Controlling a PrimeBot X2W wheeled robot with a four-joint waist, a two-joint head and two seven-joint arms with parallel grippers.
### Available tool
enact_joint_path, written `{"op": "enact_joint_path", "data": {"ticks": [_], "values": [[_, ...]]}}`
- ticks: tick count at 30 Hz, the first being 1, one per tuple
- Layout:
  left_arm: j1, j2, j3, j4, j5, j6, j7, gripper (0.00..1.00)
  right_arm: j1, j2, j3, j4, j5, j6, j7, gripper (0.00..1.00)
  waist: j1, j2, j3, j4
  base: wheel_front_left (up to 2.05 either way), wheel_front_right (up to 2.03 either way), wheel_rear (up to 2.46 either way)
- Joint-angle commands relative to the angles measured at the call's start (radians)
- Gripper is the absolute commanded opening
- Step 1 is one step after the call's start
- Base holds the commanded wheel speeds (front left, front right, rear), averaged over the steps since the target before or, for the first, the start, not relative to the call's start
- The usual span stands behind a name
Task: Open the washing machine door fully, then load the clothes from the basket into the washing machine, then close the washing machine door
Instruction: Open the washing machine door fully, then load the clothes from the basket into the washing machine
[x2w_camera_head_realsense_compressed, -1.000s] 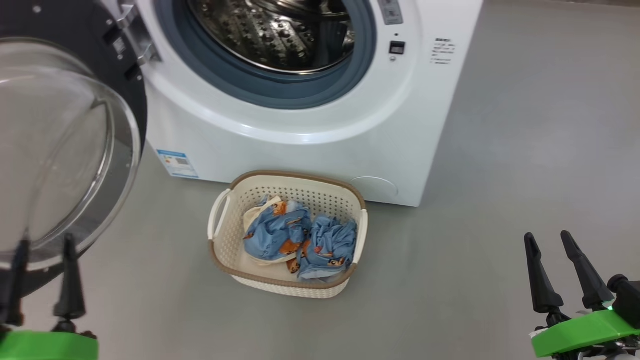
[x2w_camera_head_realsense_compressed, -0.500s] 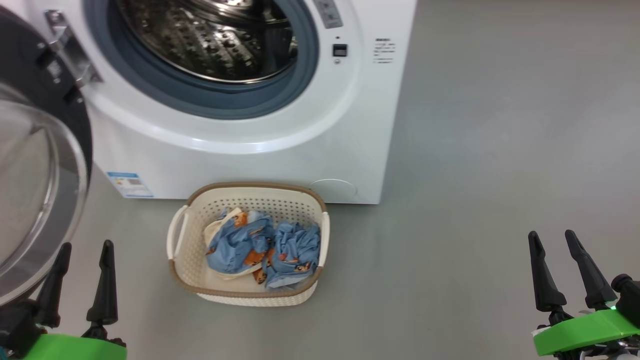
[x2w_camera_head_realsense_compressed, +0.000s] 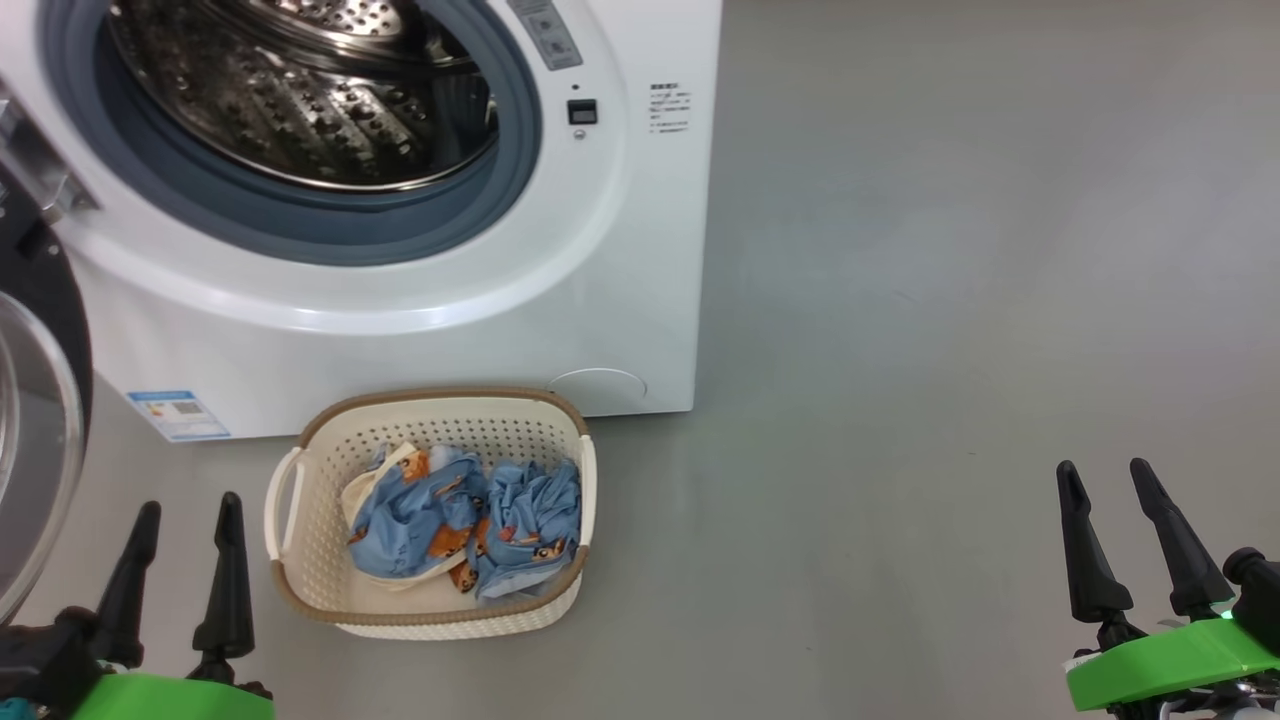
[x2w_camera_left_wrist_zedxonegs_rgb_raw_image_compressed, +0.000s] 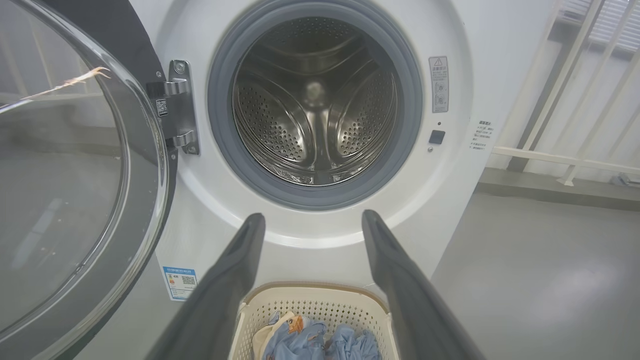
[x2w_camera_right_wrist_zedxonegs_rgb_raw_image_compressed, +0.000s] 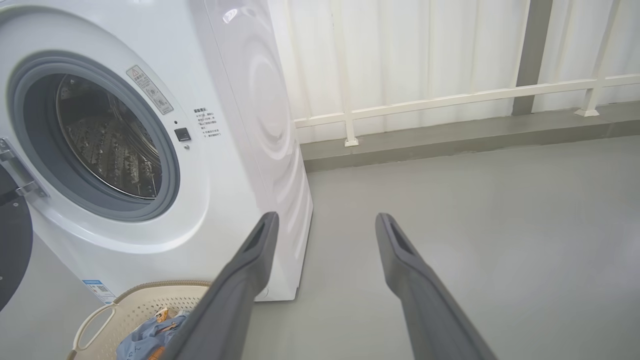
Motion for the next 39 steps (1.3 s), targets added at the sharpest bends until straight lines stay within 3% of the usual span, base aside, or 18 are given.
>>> {"op": "enact_joint_path", "data": {"ticks": [1,12,39], "values": [[-0.004,0.023,0.028,-0.02,-0.006,0.001,-0.006,1.0,0.003,-0.016,0.014,-0.029,-0.009,0.006,-0.012,1.0,0.0,-0.0001,0.0,-0.015,0.0,0.0,0.0],[0.024,0.005,0.038,-0.025,-0.004,0.001,-0.006,1.0,0.008,-0.013,0.013,-0.027,-0.01,0.006,-0.012,1.0,0.0,-0.0001,-0.009,-0.044,0.0,0.0,0.0],[0.033,0.013,0.021,-0.061,-0.025,0.001,-0.006,1.0,0.01,-0.011,0.02,-0.03,-0.011,0.006,-0.012,1.0,0.0,-0.0001,-0.011,-0.04,0.07,-0.19,0.12]]}}
